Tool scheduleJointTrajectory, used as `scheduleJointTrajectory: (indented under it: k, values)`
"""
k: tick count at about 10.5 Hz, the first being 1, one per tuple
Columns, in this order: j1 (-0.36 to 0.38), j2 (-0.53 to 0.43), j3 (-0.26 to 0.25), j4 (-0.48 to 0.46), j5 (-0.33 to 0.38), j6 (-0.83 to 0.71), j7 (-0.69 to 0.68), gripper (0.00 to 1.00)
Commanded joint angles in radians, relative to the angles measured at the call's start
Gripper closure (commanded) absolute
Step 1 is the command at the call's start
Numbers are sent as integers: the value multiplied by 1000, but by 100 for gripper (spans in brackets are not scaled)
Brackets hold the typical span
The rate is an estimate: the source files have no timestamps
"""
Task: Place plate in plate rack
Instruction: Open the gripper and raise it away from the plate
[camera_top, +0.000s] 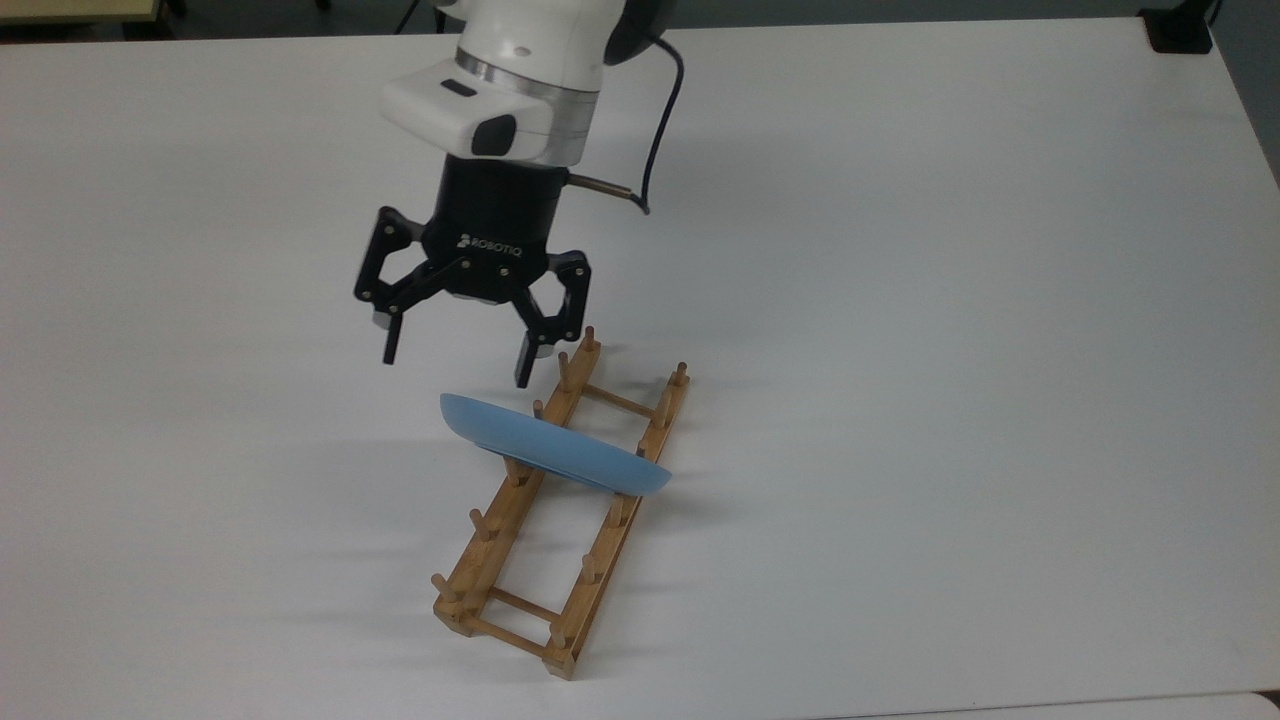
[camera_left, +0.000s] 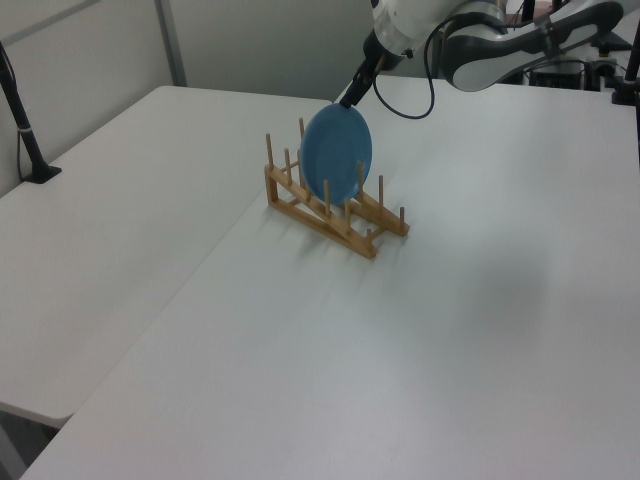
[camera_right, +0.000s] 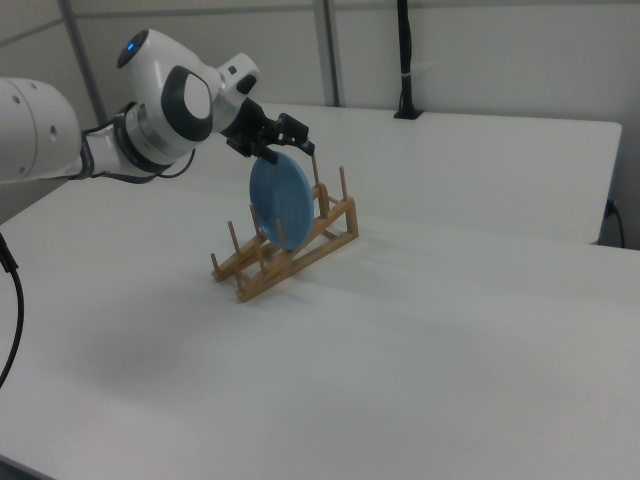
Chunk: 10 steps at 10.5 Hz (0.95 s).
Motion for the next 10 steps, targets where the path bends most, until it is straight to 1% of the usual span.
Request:
scheduleJointTrajectory:
  k: [1,2,3,4,6,8,9,10]
  values:
    - [35,-28,11,-11,-14,-87,58,0]
    - [43,-30,20,6,-8,-139,75,0]
    - [49,-34,23,7,33,-185,75,0]
    - [51,-65,23,7,108,-234,66,0]
    - [55,-121,23,7,287,-374,51,0]
    - [52,-184,18,7,439,-568,-13,0]
    - [45,-221,11,7,491,-660,-65,0]
    - [35,-262,3,6,519,-803,-186,0]
